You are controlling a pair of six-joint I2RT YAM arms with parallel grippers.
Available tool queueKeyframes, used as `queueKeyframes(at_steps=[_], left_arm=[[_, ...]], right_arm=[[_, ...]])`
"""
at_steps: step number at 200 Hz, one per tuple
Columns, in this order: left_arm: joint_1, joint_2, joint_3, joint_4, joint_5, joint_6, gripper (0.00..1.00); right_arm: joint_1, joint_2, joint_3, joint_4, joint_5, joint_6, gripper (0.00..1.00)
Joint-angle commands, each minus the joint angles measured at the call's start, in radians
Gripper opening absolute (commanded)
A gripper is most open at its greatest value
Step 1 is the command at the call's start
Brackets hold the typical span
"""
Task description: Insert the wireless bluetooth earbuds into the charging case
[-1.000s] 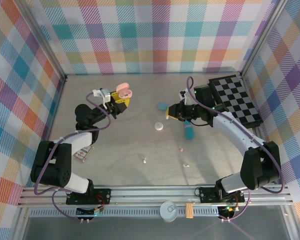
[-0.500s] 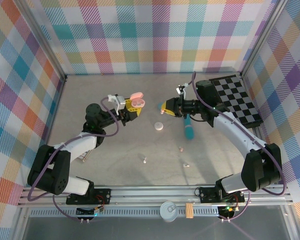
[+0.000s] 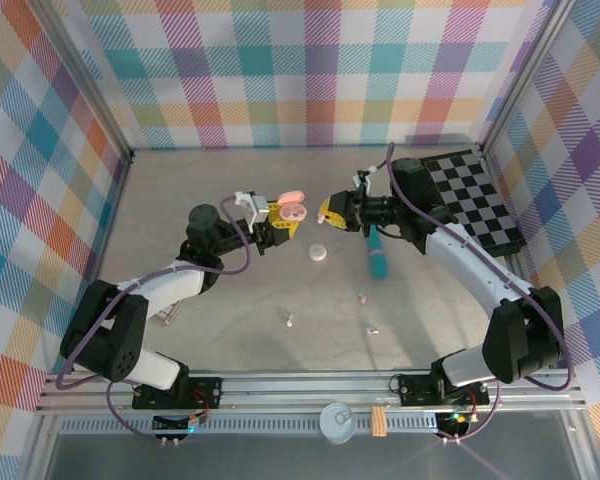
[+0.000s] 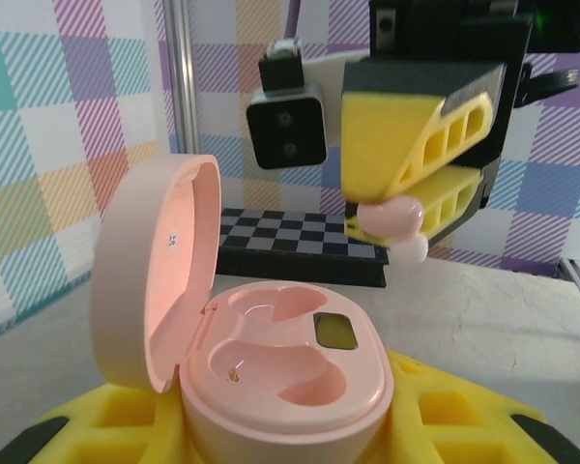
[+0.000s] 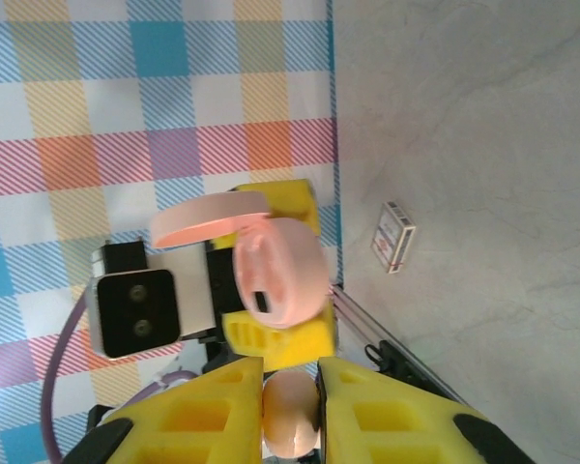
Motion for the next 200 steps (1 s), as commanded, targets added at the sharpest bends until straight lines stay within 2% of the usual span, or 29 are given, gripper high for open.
queueKeyframes(at_steps=[1,70,115,159,200], left_arm=[[-0.018,0.019,0.037,0.040,0.004,0.014,0.29],[-0.051,0.035,0.046,0.056,-0.014,0.033,0.29],[-0.070,0.037,0.058,-0.010,-0.022,0.081,0.29],[-0.082,0.035,0.065,-0.012,-0.039,0.084,0.29],[-0.087,0.033,0.067,-0.022,-0.042,0.087,0.29]], right_arm=[[0.022,0.016,0.010,0.096,-0.034,0.078,0.20],[0.085,0.046,0.090,0.009,0.051,-0.007,0.19],[0.100,0.062,0.117,-0.013,0.084,-0.032,0.18],[0.121,0.079,0.173,-0.131,0.153,-0.119,0.18],[0.127,0.087,0.181,-0.158,0.186,-0.144,0.18]])
